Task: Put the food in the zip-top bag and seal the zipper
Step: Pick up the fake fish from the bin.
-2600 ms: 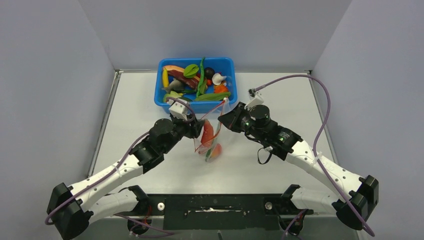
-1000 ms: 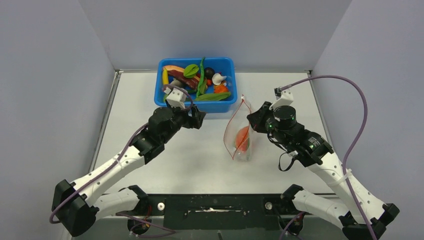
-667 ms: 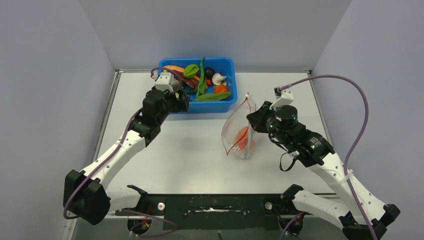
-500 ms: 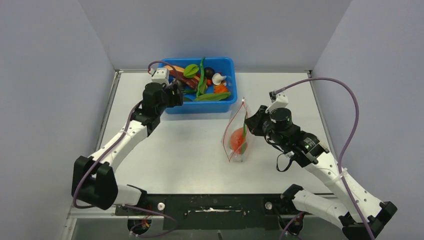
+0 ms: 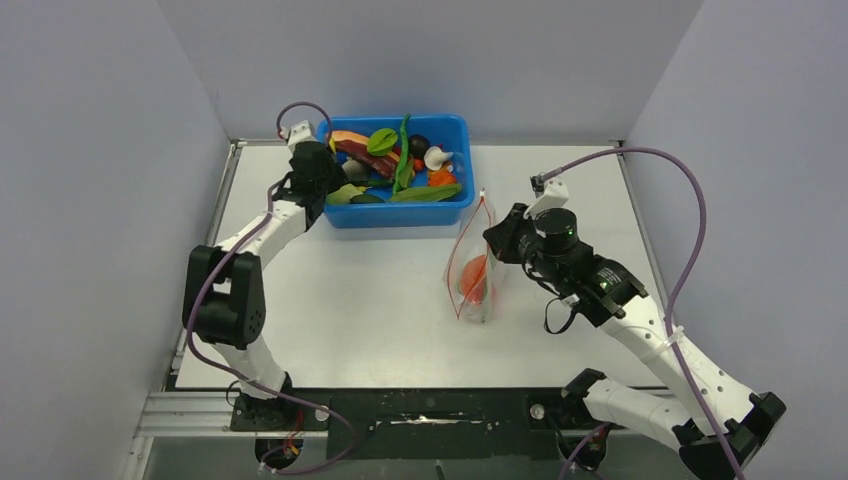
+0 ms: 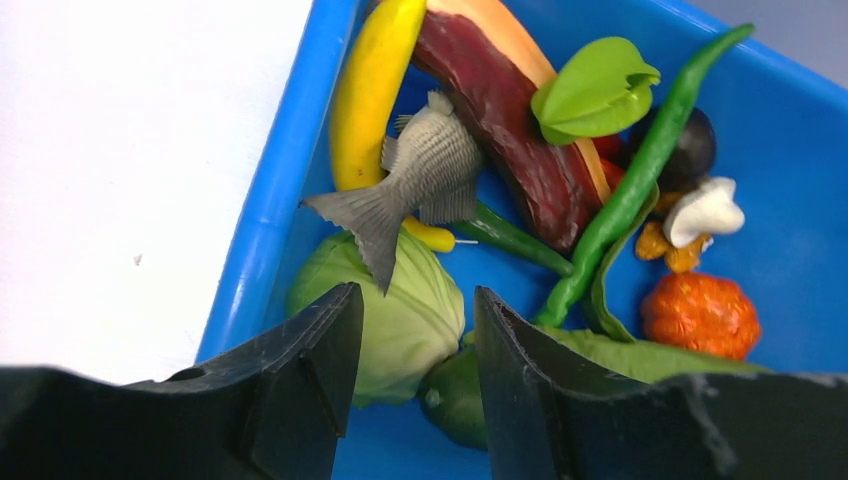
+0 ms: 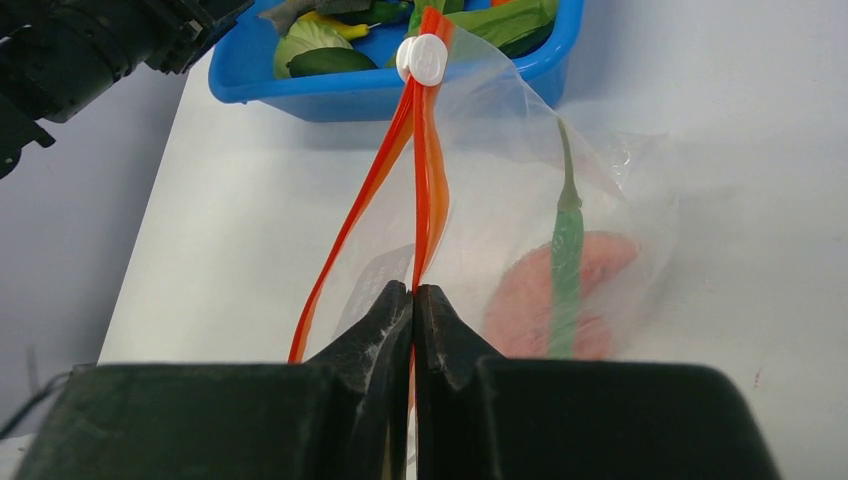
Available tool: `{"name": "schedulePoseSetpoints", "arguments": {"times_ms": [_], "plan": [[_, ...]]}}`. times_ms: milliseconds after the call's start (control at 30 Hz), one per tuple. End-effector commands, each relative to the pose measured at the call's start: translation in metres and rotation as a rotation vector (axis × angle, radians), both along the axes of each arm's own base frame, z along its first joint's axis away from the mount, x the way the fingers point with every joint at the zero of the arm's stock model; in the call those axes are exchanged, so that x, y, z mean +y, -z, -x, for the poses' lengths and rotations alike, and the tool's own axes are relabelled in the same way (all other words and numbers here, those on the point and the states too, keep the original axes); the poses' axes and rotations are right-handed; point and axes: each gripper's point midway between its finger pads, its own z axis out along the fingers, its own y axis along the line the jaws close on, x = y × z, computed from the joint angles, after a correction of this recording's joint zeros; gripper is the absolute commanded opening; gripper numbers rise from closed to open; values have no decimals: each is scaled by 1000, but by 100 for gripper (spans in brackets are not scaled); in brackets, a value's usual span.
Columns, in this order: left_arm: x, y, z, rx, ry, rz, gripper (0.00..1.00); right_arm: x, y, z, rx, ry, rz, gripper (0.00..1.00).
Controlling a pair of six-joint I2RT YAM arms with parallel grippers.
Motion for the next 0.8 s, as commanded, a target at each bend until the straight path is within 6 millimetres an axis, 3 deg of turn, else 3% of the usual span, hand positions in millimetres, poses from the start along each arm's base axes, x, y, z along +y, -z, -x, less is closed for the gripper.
{"name": "schedulePoseSetpoints", "arguments": {"times_ms": [0, 533, 767], "plan": [[8, -12, -27, -58, -114, 76, 44, 6, -31, -11, -88, -13, -44, 0], [19, 33, -55, -48, -223, 104, 44, 6, -26, -19, -71, 1, -58, 0], [4, 30, -69, -111, -162, 151, 42, 2, -28, -21, -76, 17, -57, 0]]}}
